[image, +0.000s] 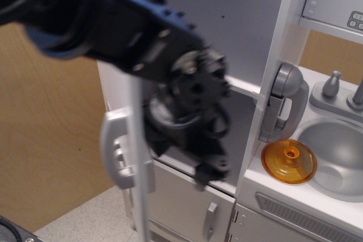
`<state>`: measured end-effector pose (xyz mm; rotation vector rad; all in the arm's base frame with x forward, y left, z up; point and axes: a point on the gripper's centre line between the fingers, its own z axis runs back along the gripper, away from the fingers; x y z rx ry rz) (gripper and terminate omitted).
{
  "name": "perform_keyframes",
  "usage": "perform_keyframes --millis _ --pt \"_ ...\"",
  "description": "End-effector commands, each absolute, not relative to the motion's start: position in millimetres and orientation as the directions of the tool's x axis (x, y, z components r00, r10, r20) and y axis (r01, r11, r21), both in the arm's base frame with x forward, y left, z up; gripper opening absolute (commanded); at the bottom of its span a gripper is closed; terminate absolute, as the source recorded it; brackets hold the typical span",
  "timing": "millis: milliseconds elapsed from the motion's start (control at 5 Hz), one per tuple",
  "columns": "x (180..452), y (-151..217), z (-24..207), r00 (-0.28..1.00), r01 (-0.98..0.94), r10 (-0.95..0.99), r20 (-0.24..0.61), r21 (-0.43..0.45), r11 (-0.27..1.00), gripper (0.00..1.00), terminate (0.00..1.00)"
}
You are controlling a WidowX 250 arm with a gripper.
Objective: Open fridge
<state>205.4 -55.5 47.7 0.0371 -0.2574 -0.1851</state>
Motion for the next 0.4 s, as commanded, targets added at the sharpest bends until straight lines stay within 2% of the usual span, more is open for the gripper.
perform_keyframes --millis 0,200 --pt "199.8 -5.0 60.4 0.968 0.061 -0.082 0.239 0.093 0.994 1.00 0.00" --pt "202.1 18.9 58.7 0.971 -0.019 -0.010 0.239 0.118 0.993 1.00 1.00"
